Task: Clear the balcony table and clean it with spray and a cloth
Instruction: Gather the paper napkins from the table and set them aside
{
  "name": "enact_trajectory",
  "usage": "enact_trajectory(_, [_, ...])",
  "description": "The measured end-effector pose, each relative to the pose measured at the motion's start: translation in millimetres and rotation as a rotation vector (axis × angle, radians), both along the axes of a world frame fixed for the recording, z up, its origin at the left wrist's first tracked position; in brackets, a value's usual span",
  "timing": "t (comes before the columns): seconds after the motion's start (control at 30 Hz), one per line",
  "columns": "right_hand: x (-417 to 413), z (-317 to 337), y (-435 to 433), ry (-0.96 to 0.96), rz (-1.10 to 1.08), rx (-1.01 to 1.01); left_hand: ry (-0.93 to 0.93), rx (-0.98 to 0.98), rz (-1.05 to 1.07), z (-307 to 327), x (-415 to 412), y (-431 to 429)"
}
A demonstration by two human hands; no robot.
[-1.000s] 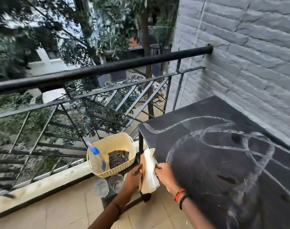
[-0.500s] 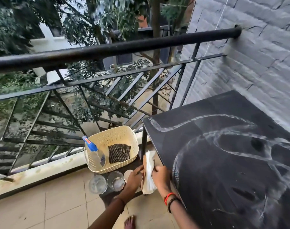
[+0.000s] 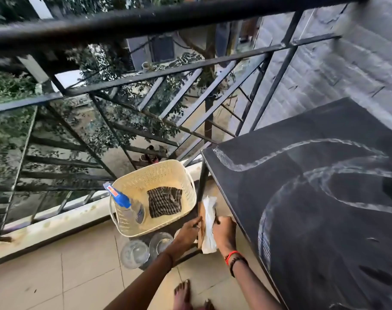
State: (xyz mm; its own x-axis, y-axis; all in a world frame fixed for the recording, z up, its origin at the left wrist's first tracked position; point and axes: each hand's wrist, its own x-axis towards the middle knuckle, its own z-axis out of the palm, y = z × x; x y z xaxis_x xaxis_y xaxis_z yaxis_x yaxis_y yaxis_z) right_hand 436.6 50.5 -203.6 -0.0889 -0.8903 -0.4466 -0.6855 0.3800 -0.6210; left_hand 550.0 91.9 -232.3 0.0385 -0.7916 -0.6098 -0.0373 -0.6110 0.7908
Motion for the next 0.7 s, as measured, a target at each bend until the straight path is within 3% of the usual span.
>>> enact_trajectory(0.43, [23.8,-51.1,-24.0,0.050,0.021,0.018,-0.017,-0.043,0.176,-12.7,25.8,-15.9])
enact_trajectory(0.7, [25.1,-77.2,-25.2,0.032,0.029,0.044,-0.072,-0.039,0.117,-25.9,28.6,-14.9])
